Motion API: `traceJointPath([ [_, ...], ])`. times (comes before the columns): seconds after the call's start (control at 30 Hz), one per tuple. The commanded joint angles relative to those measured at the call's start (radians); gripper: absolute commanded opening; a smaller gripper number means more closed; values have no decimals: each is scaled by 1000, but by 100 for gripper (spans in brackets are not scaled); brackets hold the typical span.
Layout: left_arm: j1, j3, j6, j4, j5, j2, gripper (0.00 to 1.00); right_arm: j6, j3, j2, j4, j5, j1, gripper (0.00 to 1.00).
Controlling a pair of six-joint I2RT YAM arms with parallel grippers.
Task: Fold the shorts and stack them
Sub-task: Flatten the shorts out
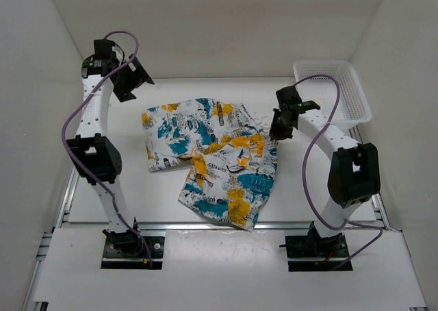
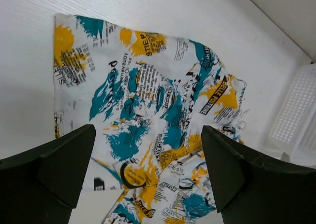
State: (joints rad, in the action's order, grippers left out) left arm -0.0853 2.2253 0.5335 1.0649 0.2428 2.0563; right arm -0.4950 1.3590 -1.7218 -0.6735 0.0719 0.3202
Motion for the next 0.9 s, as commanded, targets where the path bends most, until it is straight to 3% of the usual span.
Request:
traceJointPath([
  [0.0,51,-185,-72,0,-17,-342,100,-20,28,79,61,40,-3,0],
  [0.17,174,-638,-57,-31,10,-539,90,-30,28,79,61,40,-3,0],
  [0.2,243,-724,-38,-52,10,-601,89,-30,28,79,61,40,-3,0],
  [0.23,281,-883,23,-74,10,-631,89,-30,28,79,61,40,-3,0],
  [0.33,386,-1123,152,-167,-28,-709,85,-39,19,90,61,40,-3,0],
  [0.37,395,-1160,167,-193,-19,-710,79,-48,8,90,61,31,-3,0],
  [0.47,443,-1191,180,-224,-52,-690,74,-48,-1,108,52,31,-3,0],
  [0.53,484,-1182,180,-242,-53,-642,83,-39,-11,129,43,31,-3,0],
  [0.6,512,-1182,180,-258,-53,-596,99,-39,-20,142,43,31,-3,0],
  [0.77,610,-1095,215,-293,-88,-402,99,-39,-40,162,43,11,-3,0],
  [0.87,610,-1061,215,-293,-126,-325,92,-39,-49,171,43,11,-12,0],
])
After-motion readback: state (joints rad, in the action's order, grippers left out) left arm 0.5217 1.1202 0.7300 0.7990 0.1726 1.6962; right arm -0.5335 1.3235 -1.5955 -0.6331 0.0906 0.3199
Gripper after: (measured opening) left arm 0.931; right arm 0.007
